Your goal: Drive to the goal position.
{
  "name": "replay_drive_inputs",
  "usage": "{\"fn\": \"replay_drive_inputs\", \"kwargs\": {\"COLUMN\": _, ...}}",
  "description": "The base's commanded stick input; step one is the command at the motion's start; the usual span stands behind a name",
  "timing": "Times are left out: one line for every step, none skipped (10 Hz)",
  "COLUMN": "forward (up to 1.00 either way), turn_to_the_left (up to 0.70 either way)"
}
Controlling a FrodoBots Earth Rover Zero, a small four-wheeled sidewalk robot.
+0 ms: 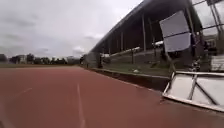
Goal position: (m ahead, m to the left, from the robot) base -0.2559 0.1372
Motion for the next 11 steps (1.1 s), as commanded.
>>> {"fn": "replay_drive_inputs", "kwargs": {"forward": 0.70, "turn_to_the_left": 0.00}}
{"fn": "replay_drive_inputs", "kwargs": {"forward": 0.70, "turn_to_the_left": 0.00}}
{"fn": "replay_drive_inputs", "kwargs": {"forward": 0.70, "turn_to_the_left": 0.00}}
{"fn": "replay_drive_inputs", "kwargs": {"forward": 0.70, "turn_to_the_left": 0.00}}
{"fn": "replay_drive_inputs", "kwargs": {"forward": 0.70, "turn_to_the_left": 0.00}}
{"fn": "replay_drive_inputs", "kwargs": {"forward": 0.70, "turn_to_the_left": 0.00}}
{"fn": "replay_drive_inputs", "kwargs": {"forward": 0.70, "turn_to_the_left": 0.00}}
{"fn": "replay_drive_inputs", "kwargs": {"forward": 0.70, "turn_to_the_left": 0.00}}
{"fn": "replay_drive_inputs", "kwargs": {"forward": 0.70, "turn_to_the_left": 0.00}}
{"fn": "replay_drive_inputs", "kwargs": {"forward": 0.70, "turn_to_the_left": 0.00}}
{"fn": "replay_drive_inputs", "kwargs": {"forward": 0.70, "turn_to_the_left": 0.00}}
